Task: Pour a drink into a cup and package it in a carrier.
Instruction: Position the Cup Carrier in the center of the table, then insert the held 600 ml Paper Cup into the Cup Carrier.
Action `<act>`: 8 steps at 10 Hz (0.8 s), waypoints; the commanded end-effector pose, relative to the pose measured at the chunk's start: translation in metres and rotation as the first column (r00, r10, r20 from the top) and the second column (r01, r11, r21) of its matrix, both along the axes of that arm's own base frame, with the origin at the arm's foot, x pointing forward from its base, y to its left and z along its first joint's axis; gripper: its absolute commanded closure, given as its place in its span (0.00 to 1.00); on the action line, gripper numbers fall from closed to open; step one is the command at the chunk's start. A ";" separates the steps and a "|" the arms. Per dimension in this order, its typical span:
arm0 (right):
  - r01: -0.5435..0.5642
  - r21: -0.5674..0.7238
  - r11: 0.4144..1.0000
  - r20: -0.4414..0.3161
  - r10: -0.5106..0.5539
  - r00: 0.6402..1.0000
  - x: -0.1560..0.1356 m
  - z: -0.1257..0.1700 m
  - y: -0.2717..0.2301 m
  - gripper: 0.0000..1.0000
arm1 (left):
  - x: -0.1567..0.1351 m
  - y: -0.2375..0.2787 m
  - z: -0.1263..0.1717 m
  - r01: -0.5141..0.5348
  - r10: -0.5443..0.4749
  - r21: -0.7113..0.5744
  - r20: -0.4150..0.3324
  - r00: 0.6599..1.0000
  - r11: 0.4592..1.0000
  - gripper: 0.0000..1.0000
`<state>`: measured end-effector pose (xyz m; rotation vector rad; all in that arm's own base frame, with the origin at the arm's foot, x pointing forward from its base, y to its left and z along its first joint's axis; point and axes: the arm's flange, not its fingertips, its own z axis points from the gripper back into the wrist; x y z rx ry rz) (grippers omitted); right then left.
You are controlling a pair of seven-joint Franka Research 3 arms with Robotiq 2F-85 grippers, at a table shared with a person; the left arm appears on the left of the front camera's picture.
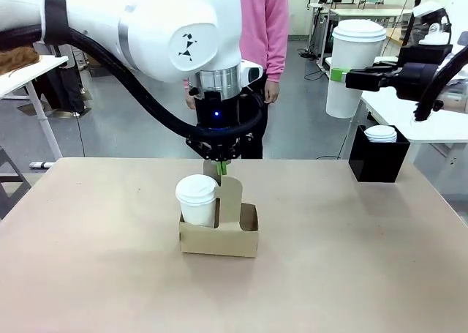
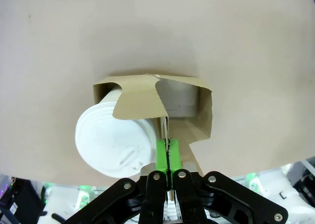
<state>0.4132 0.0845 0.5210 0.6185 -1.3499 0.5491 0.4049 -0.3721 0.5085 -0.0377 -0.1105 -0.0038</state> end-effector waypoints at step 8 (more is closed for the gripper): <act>-0.005 0.013 1.000 0.002 0.005 1.000 0.000 0.002 0.001 0.20 | -0.002 0.008 0.006 0.014 -0.014 -0.018 -0.019 1.000 1.000 0.41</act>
